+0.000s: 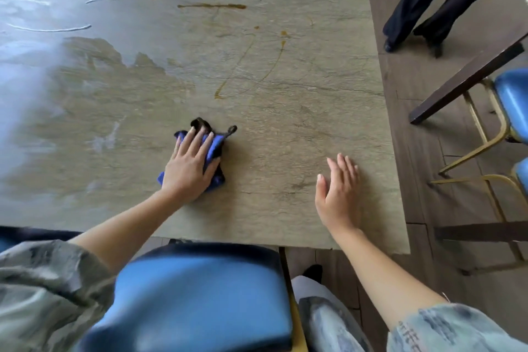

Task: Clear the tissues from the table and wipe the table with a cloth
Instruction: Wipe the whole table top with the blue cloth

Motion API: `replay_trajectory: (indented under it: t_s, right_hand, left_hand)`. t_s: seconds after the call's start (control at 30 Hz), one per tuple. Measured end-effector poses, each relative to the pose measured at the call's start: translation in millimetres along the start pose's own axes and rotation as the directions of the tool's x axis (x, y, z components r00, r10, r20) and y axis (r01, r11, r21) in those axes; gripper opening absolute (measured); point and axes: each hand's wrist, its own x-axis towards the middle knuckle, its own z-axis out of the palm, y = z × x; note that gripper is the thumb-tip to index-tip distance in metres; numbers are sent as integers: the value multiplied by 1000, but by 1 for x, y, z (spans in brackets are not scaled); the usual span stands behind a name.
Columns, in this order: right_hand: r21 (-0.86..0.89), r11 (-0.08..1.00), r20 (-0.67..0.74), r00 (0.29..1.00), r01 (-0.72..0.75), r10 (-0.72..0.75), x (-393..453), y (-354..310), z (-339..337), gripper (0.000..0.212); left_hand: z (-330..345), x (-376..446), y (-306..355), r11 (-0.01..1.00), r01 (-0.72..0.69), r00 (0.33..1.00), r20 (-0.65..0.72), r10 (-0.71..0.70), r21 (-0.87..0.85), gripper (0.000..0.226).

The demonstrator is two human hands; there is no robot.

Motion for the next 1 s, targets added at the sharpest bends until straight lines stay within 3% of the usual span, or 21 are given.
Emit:
replay_trajectory:
  t_s: [0.07, 0.17, 0.23, 0.3, 0.37, 0.53, 0.7, 0.87, 0.93, 1.0]
  right_hand:
    - [42, 998, -44, 998, -39, 41, -3, 1, -3, 46]
    - [133, 987, -82, 991, -94, 106, -6, 7, -8, 46]
    - [148, 985, -55, 994, -86, 95, -8, 11, -11, 47]
    - [148, 987, 21, 998, -58, 56, -11, 16, -15, 49]
    - [125, 992, 78, 997, 9, -19, -12, 25, -22, 52]
    - [74, 976, 109, 971, 204, -212, -4, 59, -38, 55]
    - [5, 973, 101, 968, 230, -229, -2, 64, -36, 53]
    - [-110, 970, 94, 974, 215, -206, -2, 61, -44, 49]
    - [-181, 971, 76, 986, 157, -146, -4, 61, -47, 47]
    - [-216, 974, 33, 998, 64, -59, -4, 61, -50, 46]
  left_hand:
    - [0, -30, 9, 971, -241, 968, 72, 241, -7, 66]
    - [-7, -59, -7, 865, -501, 854, 166, 493, 10, 64]
    - [-16, -63, -40, 873, -488, 864, 157, 479, 18, 63]
    - [-28, -61, -75, 937, -350, 931, 107, 348, 0, 66]
    - [-36, -59, -96, 957, -290, 953, 95, 289, -3, 73]
    - [-33, -57, -93, 915, -401, 914, 86, 396, 44, 82]
    - [-27, -47, -46, 814, -581, 807, 143, 573, 17, 81]
    - [-3, -38, 44, 742, -669, 729, 157, 666, -45, 84]
    - [8, -31, 80, 729, -683, 716, 159, 679, -36, 85]
    - [14, -20, 101, 759, -651, 749, 142, 647, -21, 83]
